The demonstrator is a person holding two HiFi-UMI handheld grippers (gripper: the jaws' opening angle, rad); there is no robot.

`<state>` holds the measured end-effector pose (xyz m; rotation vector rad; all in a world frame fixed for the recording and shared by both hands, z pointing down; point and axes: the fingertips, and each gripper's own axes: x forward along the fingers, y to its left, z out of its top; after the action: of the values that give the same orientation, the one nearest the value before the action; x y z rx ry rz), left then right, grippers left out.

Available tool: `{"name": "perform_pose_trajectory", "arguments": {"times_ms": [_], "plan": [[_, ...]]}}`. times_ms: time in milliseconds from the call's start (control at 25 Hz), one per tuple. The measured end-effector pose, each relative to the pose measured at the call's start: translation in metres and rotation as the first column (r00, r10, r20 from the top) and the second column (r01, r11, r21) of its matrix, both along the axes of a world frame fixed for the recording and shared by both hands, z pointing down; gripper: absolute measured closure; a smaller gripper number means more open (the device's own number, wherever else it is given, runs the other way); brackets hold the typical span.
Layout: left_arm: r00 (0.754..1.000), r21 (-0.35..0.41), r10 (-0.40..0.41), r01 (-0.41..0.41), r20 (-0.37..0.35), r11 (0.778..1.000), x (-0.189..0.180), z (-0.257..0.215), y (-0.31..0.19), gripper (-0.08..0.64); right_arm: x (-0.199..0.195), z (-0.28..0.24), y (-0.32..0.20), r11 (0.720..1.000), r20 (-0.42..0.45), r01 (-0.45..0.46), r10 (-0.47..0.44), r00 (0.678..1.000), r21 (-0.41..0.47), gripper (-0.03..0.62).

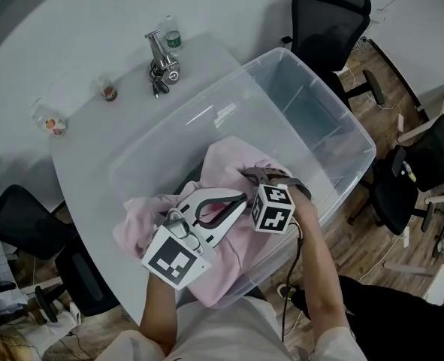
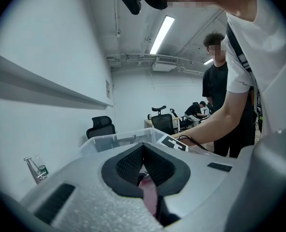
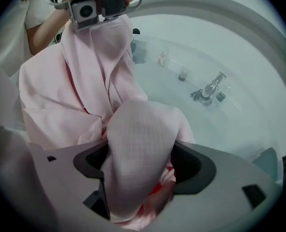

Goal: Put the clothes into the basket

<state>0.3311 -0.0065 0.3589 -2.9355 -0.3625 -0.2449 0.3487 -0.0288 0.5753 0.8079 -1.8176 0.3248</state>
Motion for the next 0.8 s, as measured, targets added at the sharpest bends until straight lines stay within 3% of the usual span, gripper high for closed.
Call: {"name": "perform_pose_trajectory", "arguments": {"times_ms": [320, 520, 640, 800], "plan": [[1.000, 0.009, 0.004, -0.003, -0.031, 1.000, -0.004, -0.014, 0.004, 0.558, 0.011, -0.042, -0.001, 0.997, -0.079, 0.009, -0.003, 0.997, 0.077, 0.213], [0.998, 0.019, -0.002, 0.003, -0.061, 1.000, -0.011, -0.027, 0.004, 0.558, 0.001, -0.094, -0.003, 0.977, 0.024, -0.032, 0.028, 0.999, 0.209, 0.215], [0.997, 0.023, -0.010, 0.012, -0.074, 1.000, -0.016, -0.033, 0.001, 0.558, -0.006, -0.136, -0.006, 0.934, 0.153, -0.105, 0.055, 0.987, 0.342, 0.232], [0.995, 0.024, -0.015, 0.018, -0.096, 1.000, -0.025, -0.040, -0.001, 0.557, -0.011, -0.194, -0.001, 0.813, 0.369, -0.255, 0.053, 0.928, 0.524, 0.433]]}}
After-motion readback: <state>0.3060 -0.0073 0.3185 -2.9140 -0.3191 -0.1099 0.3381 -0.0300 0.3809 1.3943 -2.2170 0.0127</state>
